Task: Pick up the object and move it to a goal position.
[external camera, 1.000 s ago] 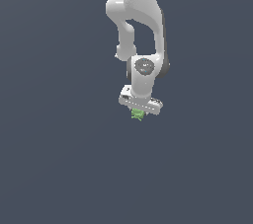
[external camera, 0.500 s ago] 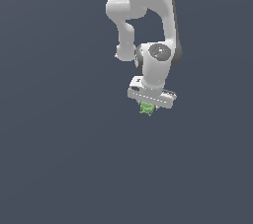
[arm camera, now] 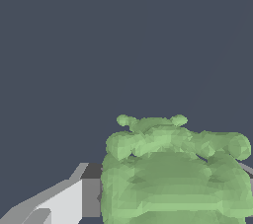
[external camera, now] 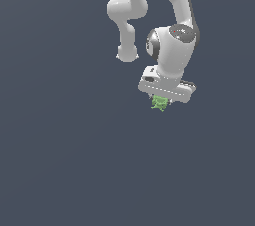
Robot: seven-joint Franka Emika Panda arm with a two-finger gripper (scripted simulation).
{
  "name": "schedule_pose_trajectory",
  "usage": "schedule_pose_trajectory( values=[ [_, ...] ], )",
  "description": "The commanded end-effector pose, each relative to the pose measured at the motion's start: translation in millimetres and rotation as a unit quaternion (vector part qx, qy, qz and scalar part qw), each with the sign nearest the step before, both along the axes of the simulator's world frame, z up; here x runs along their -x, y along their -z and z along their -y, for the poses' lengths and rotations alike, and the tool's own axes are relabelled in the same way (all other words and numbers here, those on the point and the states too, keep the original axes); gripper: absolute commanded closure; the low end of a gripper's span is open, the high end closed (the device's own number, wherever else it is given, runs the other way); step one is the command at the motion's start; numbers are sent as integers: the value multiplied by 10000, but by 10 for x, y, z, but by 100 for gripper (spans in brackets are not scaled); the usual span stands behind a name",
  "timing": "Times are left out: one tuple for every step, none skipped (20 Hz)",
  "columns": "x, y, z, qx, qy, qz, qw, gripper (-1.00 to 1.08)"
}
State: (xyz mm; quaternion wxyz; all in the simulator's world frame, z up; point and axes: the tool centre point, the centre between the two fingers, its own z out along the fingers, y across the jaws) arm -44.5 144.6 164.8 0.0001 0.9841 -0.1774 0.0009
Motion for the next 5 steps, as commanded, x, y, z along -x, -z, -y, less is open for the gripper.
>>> schedule_pose_trajectory(
  values=[
    [-10, -70, -48, 0, 5, -8, 10000, 108],
    [-14, -85, -60, 0, 5, -8, 10000, 108],
    [-18, -95, -68, 0, 5, -8, 10000, 108],
    [-21, -100, -73, 0, 5, -8, 10000, 108],
    [-22, -102, -75, 0, 5, -8, 10000, 108]
  ],
)
